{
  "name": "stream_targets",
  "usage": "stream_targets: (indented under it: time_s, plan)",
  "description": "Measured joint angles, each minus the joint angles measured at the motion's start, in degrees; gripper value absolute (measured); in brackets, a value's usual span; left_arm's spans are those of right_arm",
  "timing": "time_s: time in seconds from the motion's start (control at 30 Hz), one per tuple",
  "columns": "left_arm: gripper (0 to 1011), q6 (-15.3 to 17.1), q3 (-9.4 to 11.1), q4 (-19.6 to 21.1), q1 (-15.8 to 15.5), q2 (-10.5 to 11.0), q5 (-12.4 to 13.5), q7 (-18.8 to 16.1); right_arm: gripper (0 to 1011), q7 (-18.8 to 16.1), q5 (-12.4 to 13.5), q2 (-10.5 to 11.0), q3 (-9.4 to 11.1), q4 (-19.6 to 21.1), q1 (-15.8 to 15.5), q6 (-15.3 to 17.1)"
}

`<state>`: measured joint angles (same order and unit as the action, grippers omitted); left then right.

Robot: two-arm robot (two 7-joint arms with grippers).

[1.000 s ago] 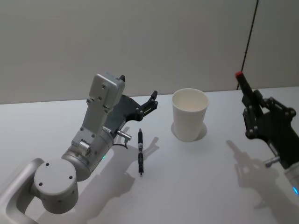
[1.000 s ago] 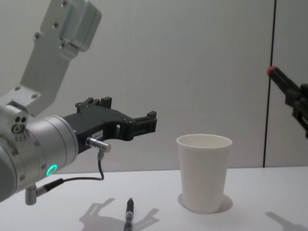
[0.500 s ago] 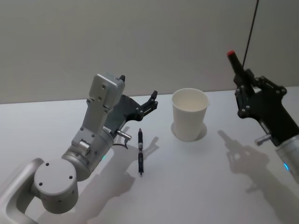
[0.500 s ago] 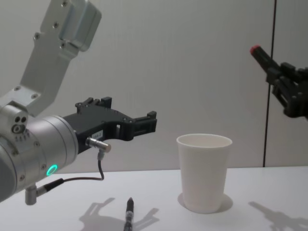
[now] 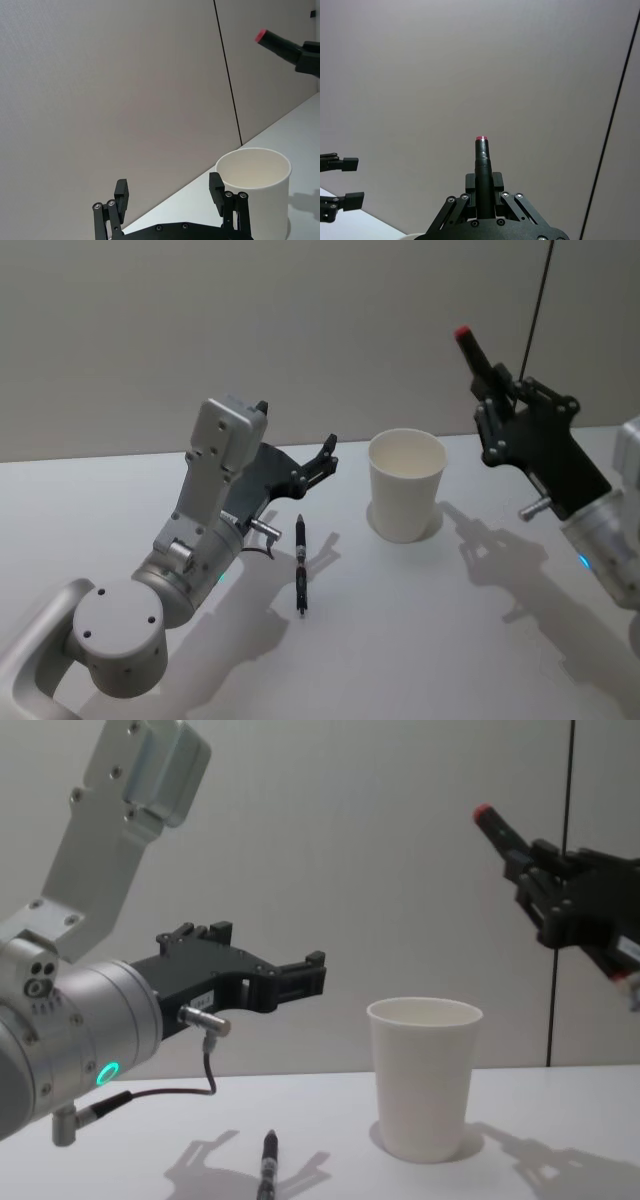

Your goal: Place the pen into the pen holder.

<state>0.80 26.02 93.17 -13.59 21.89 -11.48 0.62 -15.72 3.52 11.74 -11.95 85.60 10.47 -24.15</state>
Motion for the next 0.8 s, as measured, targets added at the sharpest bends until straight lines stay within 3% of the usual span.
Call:
stream_targets:
  time_s: [0.8]
  plan:
    - [1001,0.0,0.0,0.0,0.0,0.0,0.0,0.0,181,-5.4,-0.7,-4.6,-1.8,-13.9,10.0,-6.5]
